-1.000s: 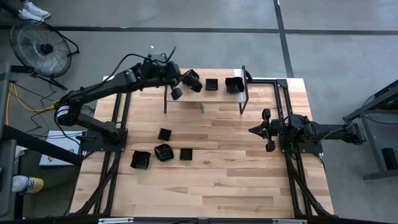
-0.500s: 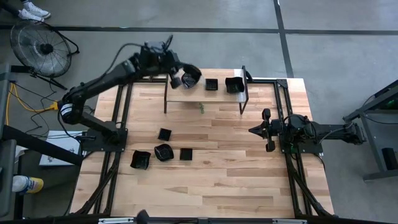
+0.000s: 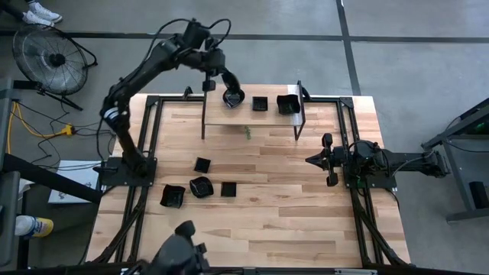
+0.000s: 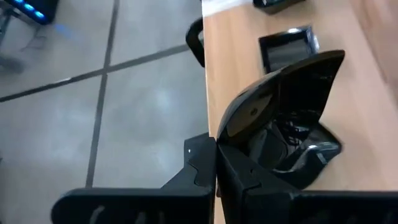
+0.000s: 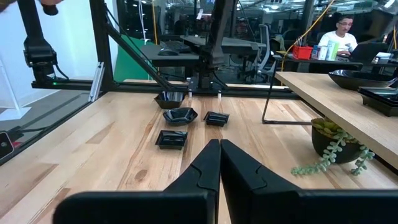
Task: Pick & Place Mini shaped plates
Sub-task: Stack the leaf shaped plate on top of the other leaf shaped plate on the shelf
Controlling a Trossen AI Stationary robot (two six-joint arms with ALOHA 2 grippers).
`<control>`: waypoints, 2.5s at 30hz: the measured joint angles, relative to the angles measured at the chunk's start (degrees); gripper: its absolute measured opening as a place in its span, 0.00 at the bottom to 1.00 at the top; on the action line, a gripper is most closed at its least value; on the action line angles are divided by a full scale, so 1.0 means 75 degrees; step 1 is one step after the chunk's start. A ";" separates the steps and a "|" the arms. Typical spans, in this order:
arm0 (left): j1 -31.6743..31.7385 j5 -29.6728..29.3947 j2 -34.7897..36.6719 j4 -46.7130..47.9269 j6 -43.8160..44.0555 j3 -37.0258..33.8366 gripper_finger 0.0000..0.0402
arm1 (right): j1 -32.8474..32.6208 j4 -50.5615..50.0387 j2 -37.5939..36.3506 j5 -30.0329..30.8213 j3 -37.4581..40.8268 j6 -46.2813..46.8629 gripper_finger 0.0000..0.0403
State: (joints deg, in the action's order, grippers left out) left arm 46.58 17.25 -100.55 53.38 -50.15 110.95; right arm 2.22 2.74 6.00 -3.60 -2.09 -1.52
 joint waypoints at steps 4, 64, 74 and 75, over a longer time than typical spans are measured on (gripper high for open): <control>0.0004 -0.0014 -0.0746 0.0573 -0.0290 0.0878 0.00 | 0.0000 0.0000 0.0000 0.0000 0.0000 0.0000 0.02; -0.1185 -0.2152 -0.1556 0.2372 -0.5273 0.2368 0.00 | 0.0000 -0.0023 -0.0002 0.0000 0.0000 0.0000 0.02; -0.1182 -0.2005 -0.1563 0.2799 -0.5274 0.2362 0.00 | 0.0000 -0.0023 -0.0003 0.0000 0.0000 0.0000 0.02; -0.1182 -0.2018 -0.1563 0.2799 -0.5274 0.2364 0.00 | 0.0000 -0.0023 -0.0003 0.0000 0.0000 0.0000 0.02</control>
State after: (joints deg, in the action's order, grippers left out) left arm 37.71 2.12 -112.27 74.37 -89.71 128.68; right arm 2.22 2.57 5.98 -3.60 -2.09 -1.52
